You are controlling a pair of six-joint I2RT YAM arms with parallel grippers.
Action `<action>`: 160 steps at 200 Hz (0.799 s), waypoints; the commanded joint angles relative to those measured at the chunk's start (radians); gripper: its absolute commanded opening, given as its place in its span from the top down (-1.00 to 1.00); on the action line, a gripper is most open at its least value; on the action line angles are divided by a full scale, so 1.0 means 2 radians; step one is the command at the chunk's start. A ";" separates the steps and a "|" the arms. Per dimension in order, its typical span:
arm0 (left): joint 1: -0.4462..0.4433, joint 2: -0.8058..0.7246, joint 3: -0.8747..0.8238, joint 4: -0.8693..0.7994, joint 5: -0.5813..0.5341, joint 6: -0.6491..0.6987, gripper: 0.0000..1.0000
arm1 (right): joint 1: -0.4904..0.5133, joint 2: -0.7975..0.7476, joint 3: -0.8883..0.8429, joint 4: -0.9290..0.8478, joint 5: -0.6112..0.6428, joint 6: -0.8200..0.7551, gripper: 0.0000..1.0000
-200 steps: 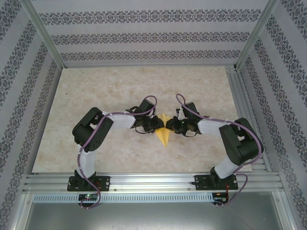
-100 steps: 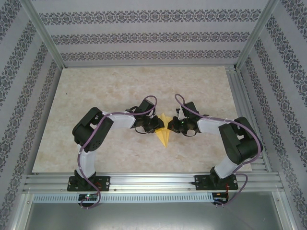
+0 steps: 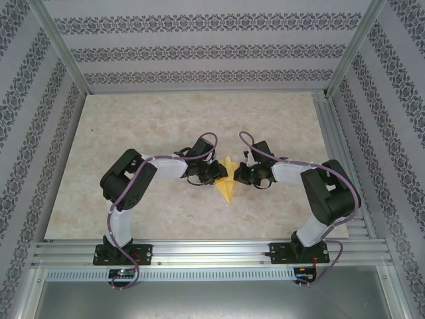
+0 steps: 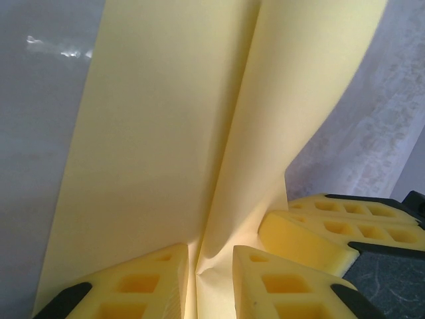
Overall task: Fold a paper plane with a square sheet of paper (fold left side to right side)
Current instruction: Fourth fold the wing at the center of the table.
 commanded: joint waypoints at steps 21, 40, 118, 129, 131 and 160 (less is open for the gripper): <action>-0.009 0.012 0.004 -0.017 -0.001 0.010 0.47 | -0.007 0.010 0.017 -0.002 0.023 -0.017 1.00; -0.009 0.014 0.005 -0.017 -0.001 0.010 0.47 | -0.007 0.011 0.020 -0.003 0.024 -0.020 1.00; -0.010 0.016 0.007 -0.016 0.000 0.011 0.47 | -0.005 0.008 0.024 -0.003 0.011 -0.030 0.98; -0.011 0.016 0.007 -0.016 0.001 0.011 0.47 | -0.004 0.013 0.024 -0.001 0.011 -0.030 0.99; -0.011 0.016 0.007 -0.016 0.001 0.011 0.47 | -0.004 0.013 0.025 -0.002 0.012 -0.030 0.99; -0.011 0.015 0.008 -0.017 0.001 0.011 0.47 | -0.002 0.025 0.027 -0.014 0.019 -0.030 0.98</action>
